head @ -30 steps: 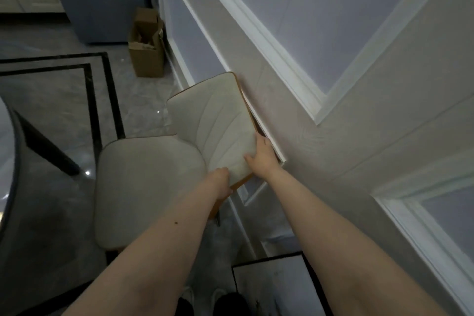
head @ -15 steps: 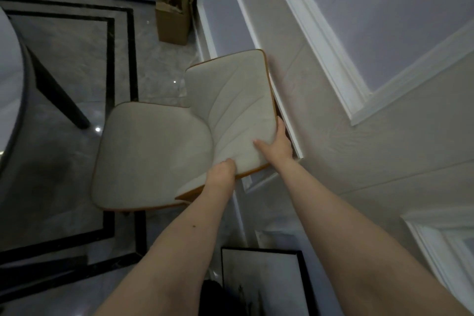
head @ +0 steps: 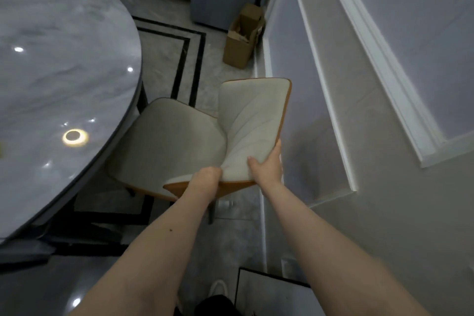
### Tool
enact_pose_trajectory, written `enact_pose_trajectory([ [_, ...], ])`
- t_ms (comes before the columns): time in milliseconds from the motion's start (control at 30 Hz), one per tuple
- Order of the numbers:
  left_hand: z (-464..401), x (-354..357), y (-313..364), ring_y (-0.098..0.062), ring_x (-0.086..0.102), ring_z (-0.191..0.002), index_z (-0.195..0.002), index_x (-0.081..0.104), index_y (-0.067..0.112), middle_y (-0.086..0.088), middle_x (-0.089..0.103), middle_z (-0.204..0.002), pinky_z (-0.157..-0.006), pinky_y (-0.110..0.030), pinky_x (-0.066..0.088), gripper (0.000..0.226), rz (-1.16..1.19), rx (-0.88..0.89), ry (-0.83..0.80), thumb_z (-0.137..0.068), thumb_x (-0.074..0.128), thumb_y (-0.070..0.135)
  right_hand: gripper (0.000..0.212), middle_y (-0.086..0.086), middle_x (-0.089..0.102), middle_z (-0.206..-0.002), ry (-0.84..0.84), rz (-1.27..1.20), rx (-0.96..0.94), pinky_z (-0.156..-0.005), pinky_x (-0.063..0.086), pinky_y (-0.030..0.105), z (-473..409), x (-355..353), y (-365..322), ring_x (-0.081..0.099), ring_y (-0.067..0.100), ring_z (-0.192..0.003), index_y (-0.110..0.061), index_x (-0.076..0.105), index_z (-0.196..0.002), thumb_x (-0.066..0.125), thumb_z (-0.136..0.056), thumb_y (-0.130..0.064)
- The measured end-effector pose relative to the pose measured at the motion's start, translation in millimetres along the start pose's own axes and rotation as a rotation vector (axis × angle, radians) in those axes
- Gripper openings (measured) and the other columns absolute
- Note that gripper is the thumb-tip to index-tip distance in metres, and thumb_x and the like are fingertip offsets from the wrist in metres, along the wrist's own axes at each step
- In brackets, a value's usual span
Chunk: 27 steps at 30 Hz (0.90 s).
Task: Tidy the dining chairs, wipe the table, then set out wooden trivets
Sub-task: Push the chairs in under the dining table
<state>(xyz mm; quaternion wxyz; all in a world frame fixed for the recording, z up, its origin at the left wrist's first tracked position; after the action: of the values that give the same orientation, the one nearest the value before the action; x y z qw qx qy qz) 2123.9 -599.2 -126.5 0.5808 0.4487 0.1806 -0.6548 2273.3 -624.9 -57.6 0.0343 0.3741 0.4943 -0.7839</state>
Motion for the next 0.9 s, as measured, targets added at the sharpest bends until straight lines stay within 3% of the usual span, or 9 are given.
enact_pose_trajectory([
  [267, 28.8, -16.5, -89.3, -0.031, 0.054, -0.115, -0.124, 0.050, 0.011, -0.014, 0.056, -0.125, -0.092, -0.037, 0.043, 0.036, 0.002, -0.139, 0.074, -0.089, 0.054, 0.020, 0.096, 0.015, 0.032, -0.149, -0.178, -0.055, -0.032, -0.110, 0.035, 0.038, 32.3, 77.7, -44.5, 0.042, 0.031, -0.131, -0.016, -0.013, -0.151, 0.060, -0.089, -0.016],
  [433, 49.8, -20.0, -127.9, -0.032, 0.054, -0.113, -0.122, 0.045, 0.010, -0.015, 0.055, -0.123, -0.091, -0.038, 0.044, 0.037, 0.040, -0.227, 0.127, -0.088, 0.054, 0.017, 0.097, 0.018, 0.027, -0.151, -0.257, -0.029, -0.054, -0.108, 0.037, 0.040, 49.7, 114.6, -60.5, 0.043, 0.034, -0.129, -0.017, -0.022, -0.148, 0.057, -0.091, -0.021],
  [600, 64.3, -25.7, -140.8, -0.032, 0.052, -0.115, -0.127, 0.042, 0.009, -0.014, 0.052, -0.128, -0.092, -0.037, 0.042, 0.038, 0.082, -0.273, 0.176, -0.091, 0.051, 0.012, 0.096, 0.020, 0.017, -0.154, -0.379, -0.013, -0.057, -0.108, 0.032, 0.037, 51.7, 127.0, -72.9, 0.035, 0.035, -0.134, -0.016, -0.025, -0.146, 0.054, -0.094, -0.023],
  [733, 60.6, -34.7, -135.8, -0.031, 0.052, -0.118, -0.128, 0.047, 0.005, -0.014, 0.051, -0.130, -0.095, -0.036, 0.042, 0.034, 0.094, -0.325, 0.105, -0.093, 0.048, 0.006, 0.095, 0.019, 0.006, -0.157, -0.467, -0.013, -0.033, -0.111, 0.027, 0.040, 49.2, 125.0, -73.8, 0.028, 0.035, -0.139, -0.017, -0.027, -0.146, 0.052, -0.095, -0.031],
  [833, 51.6, -52.8, -125.8, -0.030, 0.048, -0.123, -0.135, 0.045, 0.005, -0.015, 0.048, -0.136, -0.099, -0.034, 0.040, 0.040, 0.157, -0.309, 0.033, -0.095, 0.046, 0.004, 0.084, 0.016, 0.015, -0.157, -0.506, -0.054, -0.053, -0.115, 0.027, 0.040, 46.6, 114.0, -72.5, 0.028, 0.032, -0.140, -0.015, -0.014, -0.150, 0.047, -0.097, -0.037],
  [900, 41.3, -72.8, -111.9, -0.032, 0.048, -0.121, -0.141, 0.037, 0.011, -0.013, 0.043, -0.140, -0.098, -0.037, 0.041, 0.048, 0.198, -0.253, 0.097, -0.094, 0.044, 0.003, 0.069, 0.015, 0.030, -0.152, -0.439, -0.051, -0.080, -0.112, 0.032, 0.040, 36.8, 98.3, -72.2, 0.036, 0.029, -0.136, -0.009, 0.011, -0.152, 0.045, -0.098, -0.036],
])
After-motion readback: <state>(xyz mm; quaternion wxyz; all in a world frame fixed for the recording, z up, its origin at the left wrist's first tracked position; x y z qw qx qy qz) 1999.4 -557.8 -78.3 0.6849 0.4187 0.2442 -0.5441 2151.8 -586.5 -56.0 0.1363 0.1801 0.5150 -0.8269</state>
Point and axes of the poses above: each hand's wrist, its own z-axis away from the middle knuckle, its own x-axis out of the palm, y = z × x, the point moved 7 cm from there along -z, towards the middle knuckle
